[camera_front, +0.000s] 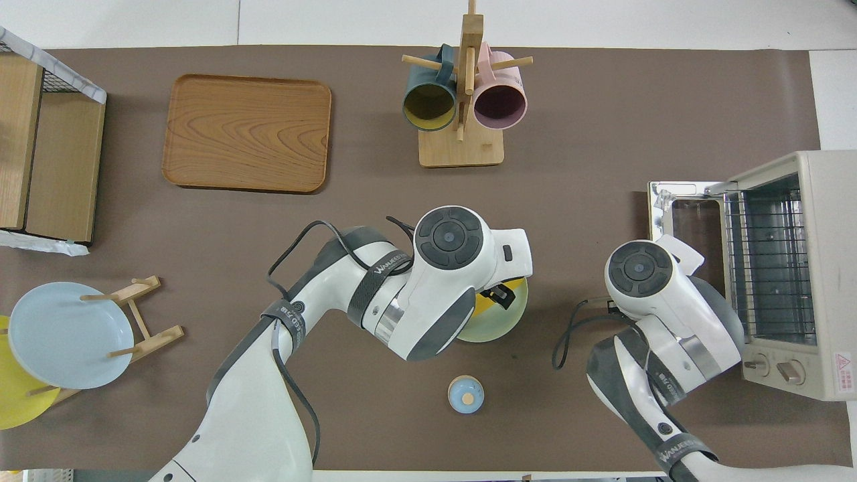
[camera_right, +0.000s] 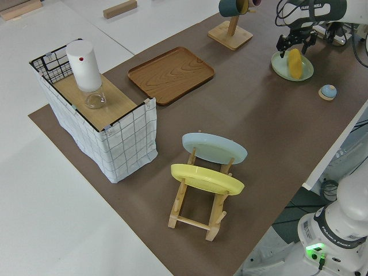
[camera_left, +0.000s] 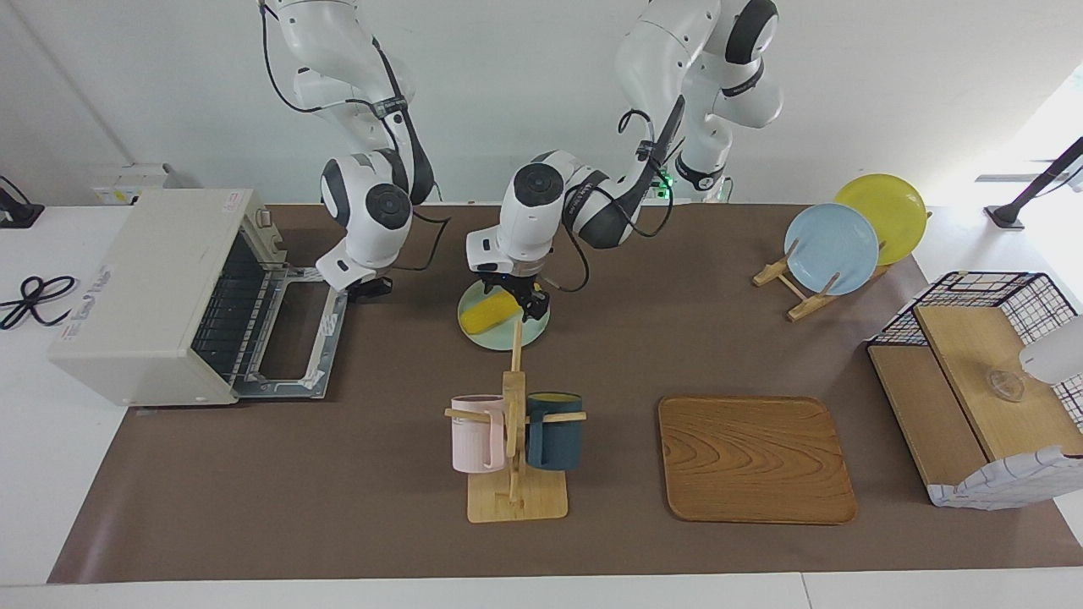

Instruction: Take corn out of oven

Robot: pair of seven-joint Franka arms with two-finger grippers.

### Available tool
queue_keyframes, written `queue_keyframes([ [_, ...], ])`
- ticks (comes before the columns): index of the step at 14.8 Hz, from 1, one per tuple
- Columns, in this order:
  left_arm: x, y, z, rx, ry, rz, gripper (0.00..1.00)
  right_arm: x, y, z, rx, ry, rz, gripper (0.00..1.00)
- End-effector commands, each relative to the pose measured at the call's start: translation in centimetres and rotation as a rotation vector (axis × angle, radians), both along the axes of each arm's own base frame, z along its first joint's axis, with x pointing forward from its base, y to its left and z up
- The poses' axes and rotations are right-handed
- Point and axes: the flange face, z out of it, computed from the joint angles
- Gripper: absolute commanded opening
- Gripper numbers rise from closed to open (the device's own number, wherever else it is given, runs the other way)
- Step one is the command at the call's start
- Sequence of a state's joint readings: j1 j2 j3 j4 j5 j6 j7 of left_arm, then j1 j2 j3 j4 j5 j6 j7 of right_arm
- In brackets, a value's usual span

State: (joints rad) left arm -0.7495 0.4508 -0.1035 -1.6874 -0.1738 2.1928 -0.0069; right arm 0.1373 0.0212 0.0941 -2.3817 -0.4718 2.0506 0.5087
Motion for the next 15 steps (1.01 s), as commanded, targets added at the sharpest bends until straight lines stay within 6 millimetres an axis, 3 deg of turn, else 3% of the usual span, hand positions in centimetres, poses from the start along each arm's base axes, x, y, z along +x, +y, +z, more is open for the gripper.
queue_keyframes([
  [1, -0.3, -0.7, -1.0, 0.023, -0.011, -0.006, 1.0, 1.8, -1.7, 2.8, -0.075, 0.0, -0.001, 0.0],
  [3, -0.5, -0.7, -1.3, 0.029, -0.008, -0.009, 1.0, 2.5, -1.2, 4.5, -0.088, 0.008, 0.014, 0.0],
  [6, -0.8, -0.5, -2.3, 0.031, -0.024, -0.014, 1.0, 3.7, -2.5, 8.1, -0.087, 0.059, 0.077, 0.0],
  [12, -2.1, -0.9, -3.4, 0.032, -0.027, -0.025, 1.0, 4.3, -7.2, 12.3, -0.047, 0.096, 0.151, 0.0],
  [15, -2.9, -0.5, -5.0, 0.026, -0.038, -0.006, 1.0, 4.3, -9.5, 14.3, -0.023, 0.121, 0.185, 0.0],
])
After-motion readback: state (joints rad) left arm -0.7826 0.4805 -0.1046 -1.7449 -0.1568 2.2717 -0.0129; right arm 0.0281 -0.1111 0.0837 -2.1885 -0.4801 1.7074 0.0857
